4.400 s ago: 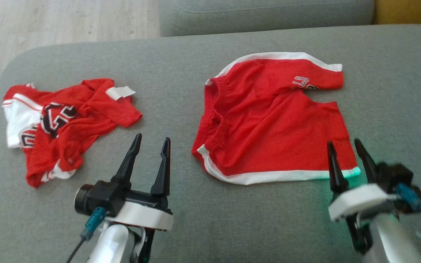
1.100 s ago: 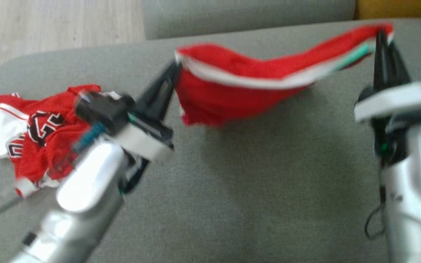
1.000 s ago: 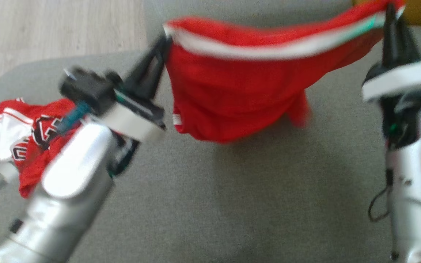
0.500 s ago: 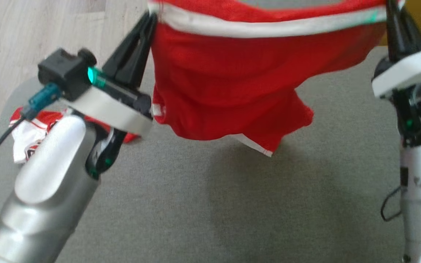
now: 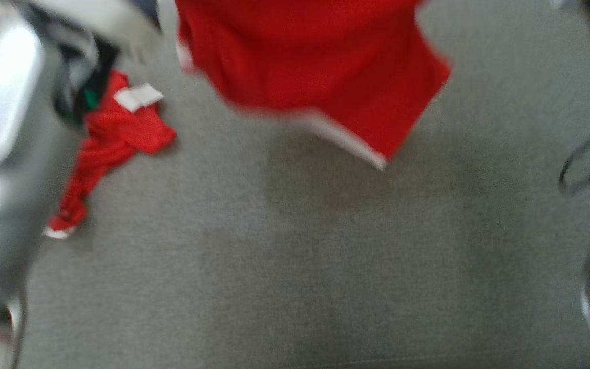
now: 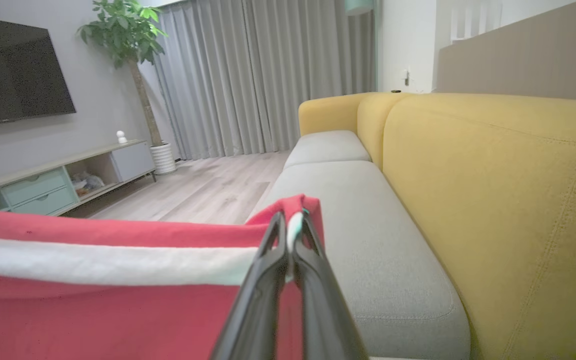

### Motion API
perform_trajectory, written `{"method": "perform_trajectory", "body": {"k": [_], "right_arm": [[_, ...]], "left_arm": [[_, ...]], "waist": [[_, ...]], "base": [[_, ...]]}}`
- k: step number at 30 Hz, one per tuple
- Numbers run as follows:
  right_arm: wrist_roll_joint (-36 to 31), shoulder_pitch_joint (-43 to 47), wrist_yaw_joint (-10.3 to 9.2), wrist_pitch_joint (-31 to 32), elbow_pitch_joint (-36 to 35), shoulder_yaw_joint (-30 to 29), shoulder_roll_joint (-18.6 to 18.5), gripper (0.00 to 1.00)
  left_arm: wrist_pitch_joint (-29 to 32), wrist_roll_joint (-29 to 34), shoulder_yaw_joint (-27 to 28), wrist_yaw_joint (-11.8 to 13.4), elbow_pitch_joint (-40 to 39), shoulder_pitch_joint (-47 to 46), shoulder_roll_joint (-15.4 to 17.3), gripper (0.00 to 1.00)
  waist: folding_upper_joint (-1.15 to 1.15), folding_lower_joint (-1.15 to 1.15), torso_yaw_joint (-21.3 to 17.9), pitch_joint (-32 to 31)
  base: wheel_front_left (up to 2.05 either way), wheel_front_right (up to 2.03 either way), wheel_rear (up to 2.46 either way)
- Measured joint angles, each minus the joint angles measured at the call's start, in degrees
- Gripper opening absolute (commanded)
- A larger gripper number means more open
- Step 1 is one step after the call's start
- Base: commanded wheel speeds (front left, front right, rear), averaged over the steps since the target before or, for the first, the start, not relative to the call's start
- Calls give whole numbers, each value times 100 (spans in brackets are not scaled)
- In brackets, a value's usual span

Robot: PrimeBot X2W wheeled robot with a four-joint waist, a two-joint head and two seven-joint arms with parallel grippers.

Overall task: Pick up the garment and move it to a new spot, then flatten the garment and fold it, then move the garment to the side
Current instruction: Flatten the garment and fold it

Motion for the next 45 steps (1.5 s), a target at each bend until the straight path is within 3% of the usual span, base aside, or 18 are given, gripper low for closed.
{"method": "perform_trajectory", "body": {"k": [6, 11, 16, 24, 34, 45], "right_arm": [[-324, -1908, 0, -1178, 1474, 53, 46, 0], [-635, -2594, 0, -1983, 2512, -67, 199, 0], [-682, -2291, 0, -2105, 3584, 214, 99, 0], [-155, -1027, 0, -1508, 4373, 1095, -349, 0], [1152, 237, 0, -205, 3650, 2487, -1173, 0], [2170, 1526, 0, 954, 2026, 3734, -2277, 0]], "left_arm": [[-430, 144, 160, -120, 1262, -1675, -238, 0], [-1032, 211, 193, -165, 2158, -2396, -517, 0], [-1361, -89, -105, -189, 2706, -2091, -876, 0], [-1473, -666, -1348, -214, 2236, -255, -775, 0], [-1536, -867, -2423, -207, 1189, 1461, -276, 0], [-1510, -1003, -2687, 423, 205, 2885, 15, 0]], "waist": [[0, 2, -115, 841], [0, 2, -238, 1213], [0, -2, -252, 1105], [0, -3, -104, 767], [0, -3, 12, 94], [0, -3, -125, -717]], "base": [[0, 0, 0], [0, 0, 0], [0, 0, 0], [0, 0, 0], [0, 0, 0], [0, 0, 0]]}}
